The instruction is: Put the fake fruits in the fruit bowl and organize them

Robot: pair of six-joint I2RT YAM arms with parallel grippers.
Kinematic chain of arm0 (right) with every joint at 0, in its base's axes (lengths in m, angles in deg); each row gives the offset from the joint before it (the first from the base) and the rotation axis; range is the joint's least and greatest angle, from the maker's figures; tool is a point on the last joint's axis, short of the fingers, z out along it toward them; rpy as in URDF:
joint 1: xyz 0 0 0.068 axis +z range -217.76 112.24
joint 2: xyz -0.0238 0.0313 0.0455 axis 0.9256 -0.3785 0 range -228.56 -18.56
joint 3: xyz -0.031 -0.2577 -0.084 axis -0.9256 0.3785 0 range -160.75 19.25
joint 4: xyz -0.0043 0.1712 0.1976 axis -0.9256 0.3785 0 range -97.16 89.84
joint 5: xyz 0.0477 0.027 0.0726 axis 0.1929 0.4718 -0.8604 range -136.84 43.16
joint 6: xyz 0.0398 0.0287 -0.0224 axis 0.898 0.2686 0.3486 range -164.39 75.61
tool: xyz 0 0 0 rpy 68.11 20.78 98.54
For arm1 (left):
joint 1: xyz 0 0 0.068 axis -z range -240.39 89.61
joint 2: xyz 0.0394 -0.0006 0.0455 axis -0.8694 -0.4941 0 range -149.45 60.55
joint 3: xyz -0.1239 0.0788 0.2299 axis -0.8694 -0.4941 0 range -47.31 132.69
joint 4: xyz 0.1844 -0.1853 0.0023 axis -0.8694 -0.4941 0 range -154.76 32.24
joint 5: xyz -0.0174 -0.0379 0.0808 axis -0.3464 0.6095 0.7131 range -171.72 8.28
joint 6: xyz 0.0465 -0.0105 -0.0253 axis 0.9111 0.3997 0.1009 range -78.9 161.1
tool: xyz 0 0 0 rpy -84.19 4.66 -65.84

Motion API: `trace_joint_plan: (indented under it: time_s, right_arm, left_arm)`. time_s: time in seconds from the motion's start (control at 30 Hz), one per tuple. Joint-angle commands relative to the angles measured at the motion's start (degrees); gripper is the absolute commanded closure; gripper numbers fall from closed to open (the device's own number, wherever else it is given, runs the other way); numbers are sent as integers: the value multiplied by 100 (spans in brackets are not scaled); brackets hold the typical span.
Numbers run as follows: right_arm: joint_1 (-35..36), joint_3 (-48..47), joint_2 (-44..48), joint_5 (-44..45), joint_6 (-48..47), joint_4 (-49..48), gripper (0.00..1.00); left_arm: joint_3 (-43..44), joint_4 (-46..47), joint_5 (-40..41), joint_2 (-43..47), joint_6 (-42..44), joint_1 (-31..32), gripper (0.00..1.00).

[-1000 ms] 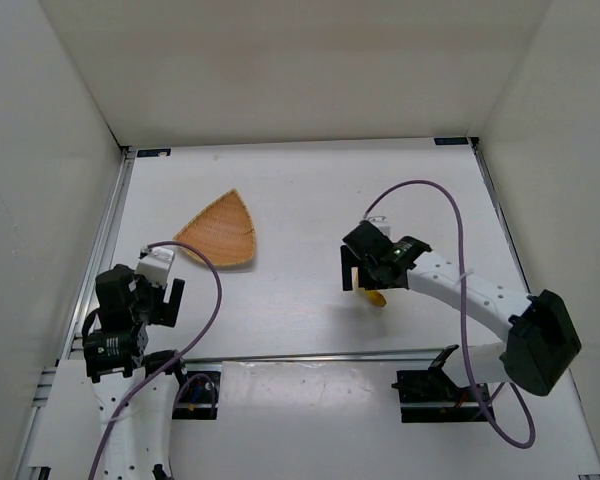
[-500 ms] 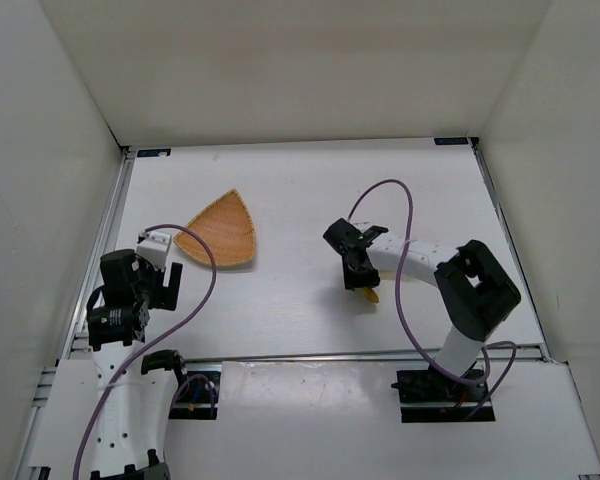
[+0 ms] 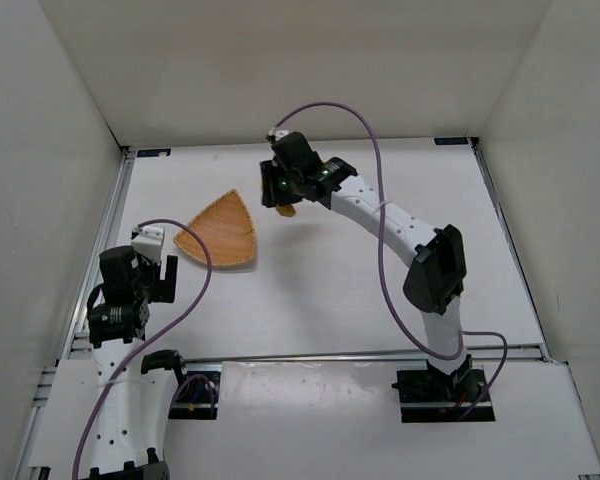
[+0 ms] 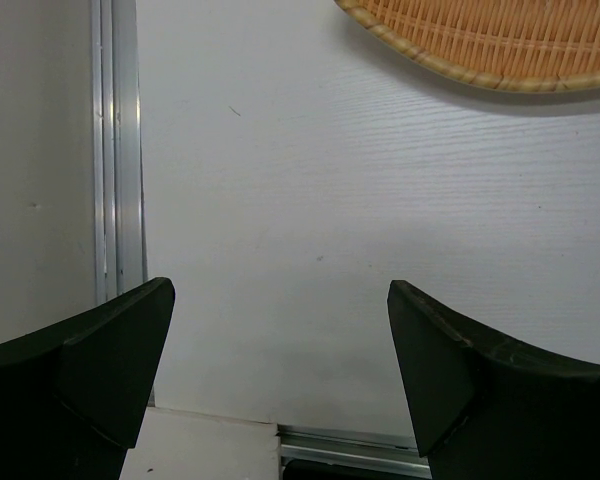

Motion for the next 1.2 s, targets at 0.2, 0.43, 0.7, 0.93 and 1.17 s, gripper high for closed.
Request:
trace_joint_plan:
  time_s: [0.2,0.43,0.7,0.93,1.17]
  right_arm:
    - [376,-1873,-1888,-2967,259,-1658,99]
    - [588,-2349,-2592,-2476,471,-2151,85]
    - [711,-2349,-2559,-2458,-64,-1879,48]
    - [1132,-2209,-2347,-1790,-602,-1458,58]
    - [1133,-2069,-1856,-1501,-462,-1106,24]
  left_arm:
    - [51,353,110,-182,-301,23,0]
    - [-1,406,110,-243,-301,23,0]
    - [-54,406,110,-348,-301,23,0]
    - [-54,406,163,-349,-248,23,0]
    - [77,406,364,-296,-248,23,0]
